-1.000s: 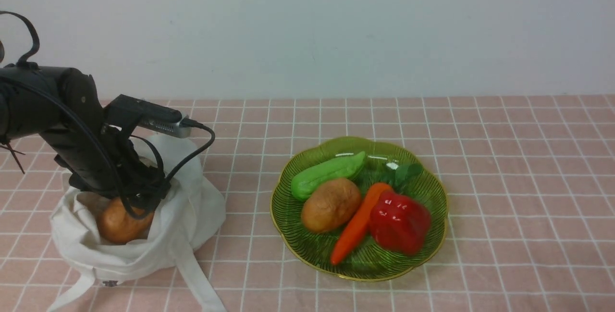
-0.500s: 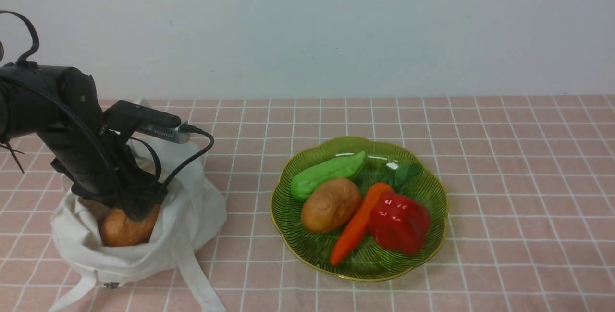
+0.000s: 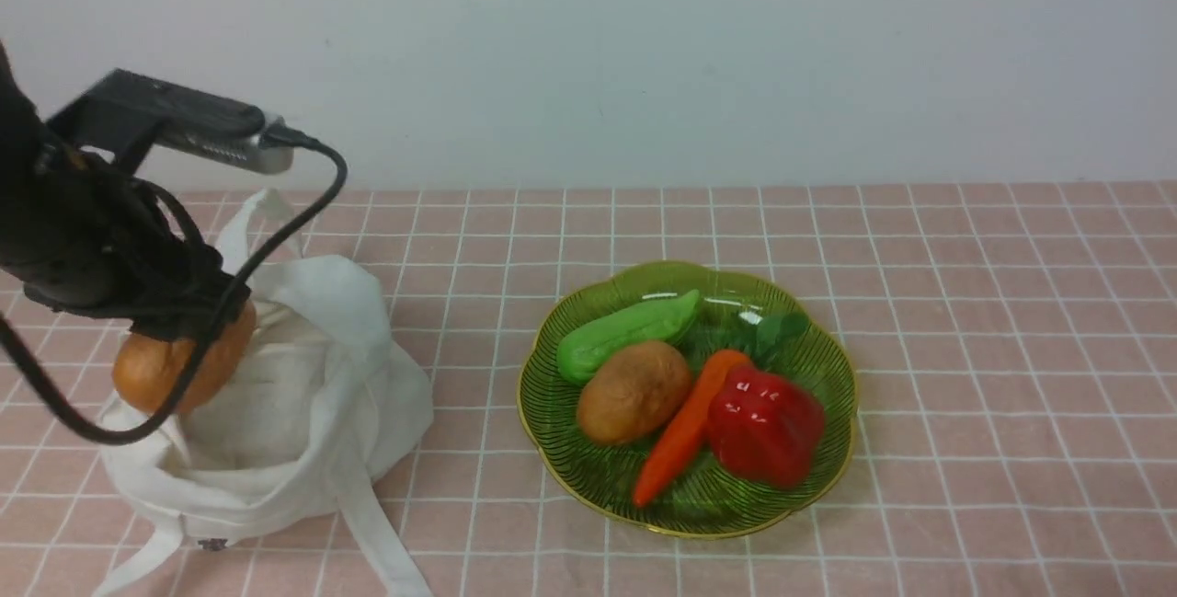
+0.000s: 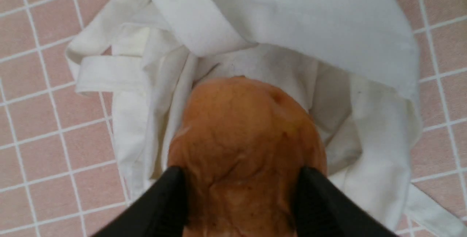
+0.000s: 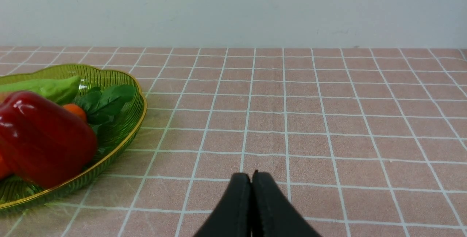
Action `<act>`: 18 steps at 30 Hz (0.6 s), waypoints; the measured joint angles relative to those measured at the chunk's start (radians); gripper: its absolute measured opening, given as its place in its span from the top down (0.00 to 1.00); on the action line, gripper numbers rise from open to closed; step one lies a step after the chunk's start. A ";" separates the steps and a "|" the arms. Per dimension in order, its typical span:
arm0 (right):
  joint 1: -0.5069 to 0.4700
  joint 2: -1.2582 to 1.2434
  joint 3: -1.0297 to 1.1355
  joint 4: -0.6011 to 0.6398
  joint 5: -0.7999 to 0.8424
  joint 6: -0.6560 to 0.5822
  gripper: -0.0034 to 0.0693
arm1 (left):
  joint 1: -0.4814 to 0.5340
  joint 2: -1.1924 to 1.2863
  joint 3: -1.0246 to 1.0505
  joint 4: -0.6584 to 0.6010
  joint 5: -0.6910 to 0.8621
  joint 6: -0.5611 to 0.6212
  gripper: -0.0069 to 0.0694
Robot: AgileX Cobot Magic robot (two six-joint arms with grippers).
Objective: Take vegetables from bag on pink coffee tablecloth place on plate.
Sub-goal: 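Take the potato out of the bag and place it on the plate with the left gripper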
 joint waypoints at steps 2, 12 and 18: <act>0.000 0.000 0.000 0.000 0.000 0.000 0.97 | -0.011 -0.065 0.000 -0.036 0.006 0.006 0.45; 0.000 0.000 0.000 0.000 0.000 0.000 0.97 | -0.234 -0.151 0.000 -0.236 -0.127 0.083 0.45; 0.000 0.000 0.000 0.000 0.000 0.001 0.97 | -0.431 -0.002 0.001 -0.331 -0.266 0.127 0.45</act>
